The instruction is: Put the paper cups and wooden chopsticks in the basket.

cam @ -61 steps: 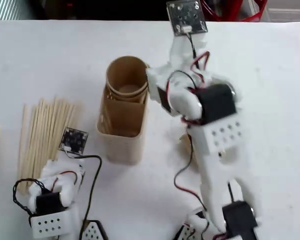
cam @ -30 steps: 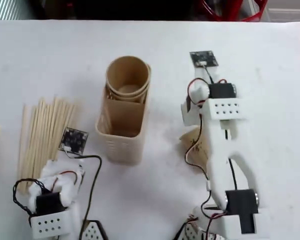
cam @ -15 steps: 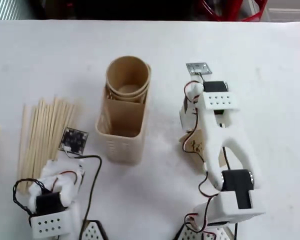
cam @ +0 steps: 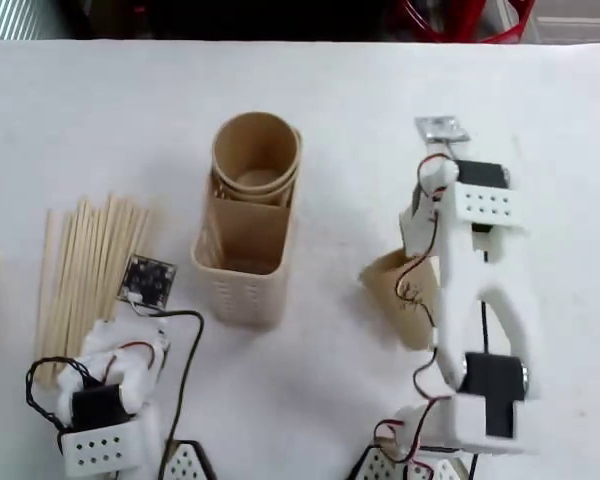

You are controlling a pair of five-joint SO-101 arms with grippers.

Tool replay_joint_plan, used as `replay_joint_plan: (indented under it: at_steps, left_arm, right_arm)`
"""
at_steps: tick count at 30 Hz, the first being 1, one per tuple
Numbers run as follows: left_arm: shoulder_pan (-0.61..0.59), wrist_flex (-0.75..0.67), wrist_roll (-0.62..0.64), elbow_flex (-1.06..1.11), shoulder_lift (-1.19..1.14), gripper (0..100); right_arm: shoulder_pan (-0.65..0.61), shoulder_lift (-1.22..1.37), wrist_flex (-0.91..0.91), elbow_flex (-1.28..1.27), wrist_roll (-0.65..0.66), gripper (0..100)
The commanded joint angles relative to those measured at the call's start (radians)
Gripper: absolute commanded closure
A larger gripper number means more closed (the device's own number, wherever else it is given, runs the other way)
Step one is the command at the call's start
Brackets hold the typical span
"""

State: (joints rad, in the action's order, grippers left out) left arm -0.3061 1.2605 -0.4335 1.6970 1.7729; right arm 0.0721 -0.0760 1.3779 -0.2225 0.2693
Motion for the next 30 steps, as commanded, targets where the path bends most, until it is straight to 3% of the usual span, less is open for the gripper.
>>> replay_joint_plan:
  at_steps: [1, 9, 14, 19, 24, 30]
  left_arm:
    - [-0.005, 0.005, -0.006, -0.002, 0.007, 90]
    - [-0.005, 0.005, -0.006, -0.002, 0.007, 90]
    - [-0.005, 0.005, -0.006, -0.002, 0.007, 90]
    - [-0.005, 0.005, -0.006, -0.002, 0.007, 90]
    - [-0.005, 0.005, -0.006, -0.002, 0.007, 90]
    - [-0.005, 0.005, -0.006, -0.002, 0.007, 90]
  right_arm:
    - [0.019, -0.194, -0.005, 0.063, -0.018, 98.2]
    - [0.005, -0.582, -0.010, 0.063, -0.084, 98.1]
    - [-0.147, -0.762, -0.045, 0.064, -0.203, 98.1]
    - [-0.297, -0.883, -0.291, 0.057, -0.307, 98.1]
    - [-0.435, -0.906, -0.542, 0.057, -0.315, 98.1]
    - [-0.627, -0.823, -0.653, -0.005, -0.307, 98.1]
